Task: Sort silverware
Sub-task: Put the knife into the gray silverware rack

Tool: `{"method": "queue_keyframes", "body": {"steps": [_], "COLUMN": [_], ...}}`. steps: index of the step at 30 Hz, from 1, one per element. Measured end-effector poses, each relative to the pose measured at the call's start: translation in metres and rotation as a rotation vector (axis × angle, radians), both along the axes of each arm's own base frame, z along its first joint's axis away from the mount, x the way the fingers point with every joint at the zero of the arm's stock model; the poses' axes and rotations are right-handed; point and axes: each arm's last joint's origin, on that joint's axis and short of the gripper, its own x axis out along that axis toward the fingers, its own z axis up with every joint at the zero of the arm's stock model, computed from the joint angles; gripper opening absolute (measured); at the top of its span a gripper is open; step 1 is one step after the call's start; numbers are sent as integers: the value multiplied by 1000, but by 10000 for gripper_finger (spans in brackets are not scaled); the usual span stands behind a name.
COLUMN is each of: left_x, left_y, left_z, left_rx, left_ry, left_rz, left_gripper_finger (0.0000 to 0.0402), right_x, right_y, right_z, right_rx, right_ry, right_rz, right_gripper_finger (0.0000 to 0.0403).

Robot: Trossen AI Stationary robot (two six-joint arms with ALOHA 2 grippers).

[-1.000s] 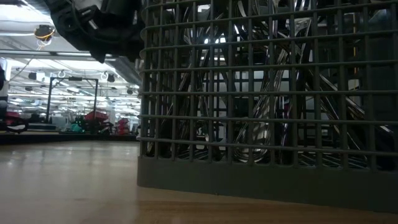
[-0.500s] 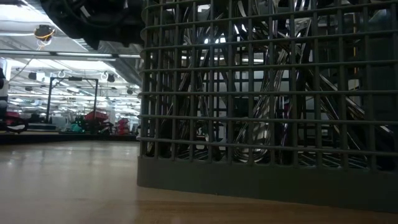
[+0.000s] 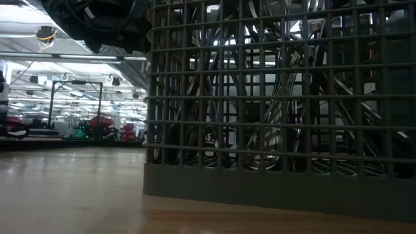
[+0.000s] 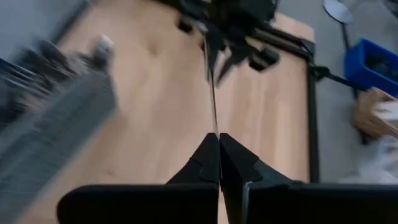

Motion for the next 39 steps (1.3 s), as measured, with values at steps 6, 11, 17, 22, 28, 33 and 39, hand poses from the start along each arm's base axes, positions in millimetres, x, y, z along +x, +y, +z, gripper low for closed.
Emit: {"method": "queue_keyframes", "body": {"steps": [6, 11, 17, 22, 28, 33, 39], "left_x": [0, 0, 0, 0, 0, 0, 0], "left_y": [0, 0, -1, -1, -1, -1, -1], "left_z": [0, 0, 0, 0, 0, -1, -2], "left_rx": [13, 18, 16, 16, 16, 15, 12], "left_ry": [1, 0, 0, 0, 0, 3, 22], "left_rz": [-2, -4, -6, -7, -7, -7, -7], "left_gripper_finger": [49, 49, 49, 49, 49, 49, 49], "right_x": [-26, -38, -45, -48, -45, -40, -40], "right_y": [6, 10, 16, 16, 29, 52, 77], "right_z": [33, 39, 36, 31, 28, 22, 10], "right_rx": [199, 365, 596, 726, 779, 782, 712], "right_ry": [-20, 42, 176, 297, 377, 486, 621], "right_rz": [53, 122, 159, 54, 25, 32, -109], "right_gripper_finger": [1, 1, 1, 1, 1, 1, 1]}}
